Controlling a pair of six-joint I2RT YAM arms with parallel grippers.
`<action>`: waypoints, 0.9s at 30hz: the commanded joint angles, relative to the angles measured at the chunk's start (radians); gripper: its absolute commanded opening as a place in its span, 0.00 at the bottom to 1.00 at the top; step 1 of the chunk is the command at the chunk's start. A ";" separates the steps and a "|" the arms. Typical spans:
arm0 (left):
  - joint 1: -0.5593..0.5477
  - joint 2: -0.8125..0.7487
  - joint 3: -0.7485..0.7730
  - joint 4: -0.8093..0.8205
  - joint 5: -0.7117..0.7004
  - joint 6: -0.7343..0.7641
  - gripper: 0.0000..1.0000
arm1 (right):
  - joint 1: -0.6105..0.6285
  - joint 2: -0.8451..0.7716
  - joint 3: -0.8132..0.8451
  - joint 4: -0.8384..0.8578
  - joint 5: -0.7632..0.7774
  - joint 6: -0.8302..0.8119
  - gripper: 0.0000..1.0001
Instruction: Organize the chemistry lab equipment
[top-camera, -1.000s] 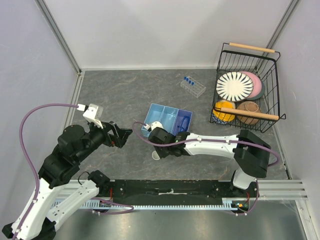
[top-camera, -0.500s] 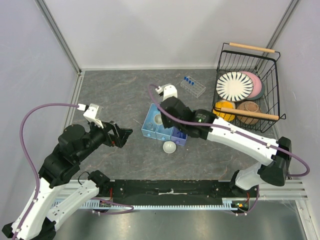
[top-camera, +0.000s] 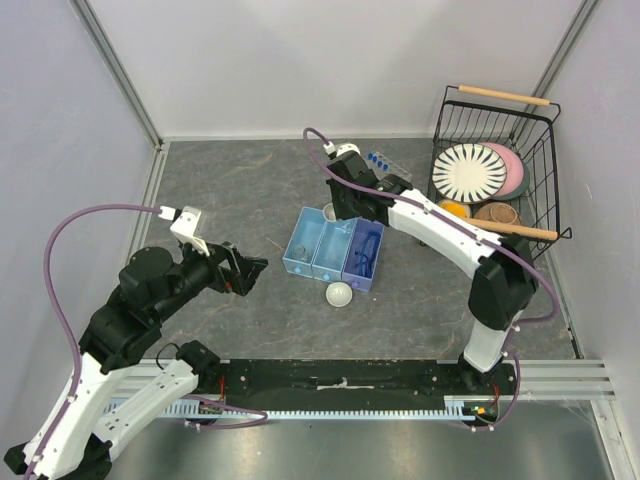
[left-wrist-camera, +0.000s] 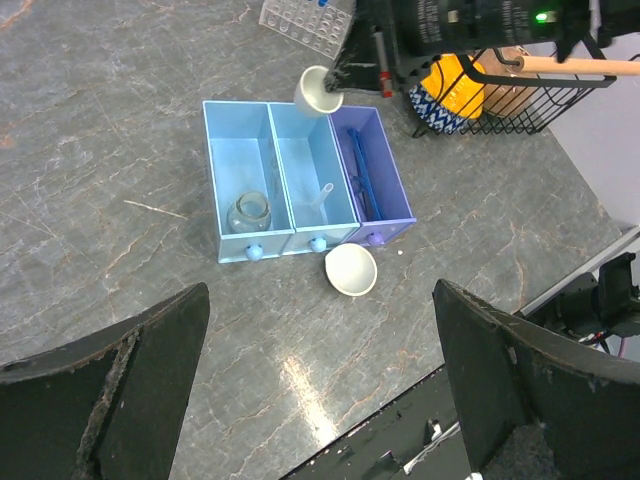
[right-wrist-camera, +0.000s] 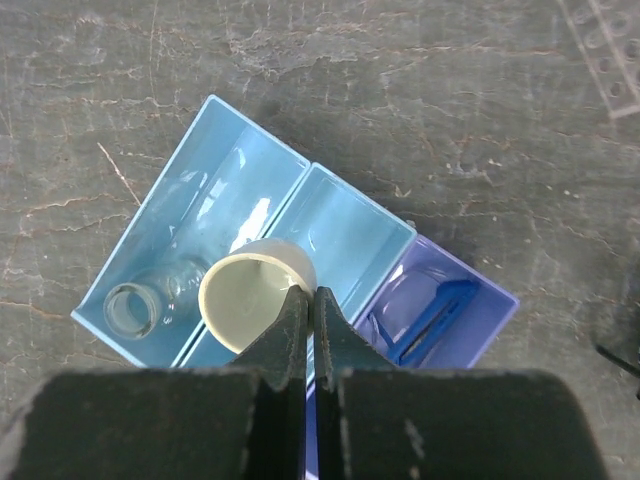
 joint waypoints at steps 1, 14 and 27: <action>0.000 -0.004 -0.006 0.045 0.026 0.007 1.00 | -0.025 0.083 0.079 0.005 -0.083 -0.026 0.00; 0.000 -0.001 -0.049 0.081 0.055 0.001 1.00 | -0.049 0.161 0.016 0.020 -0.075 -0.046 0.00; 0.000 0.003 -0.062 0.086 0.053 0.004 1.00 | -0.068 0.258 -0.029 0.094 -0.095 -0.032 0.00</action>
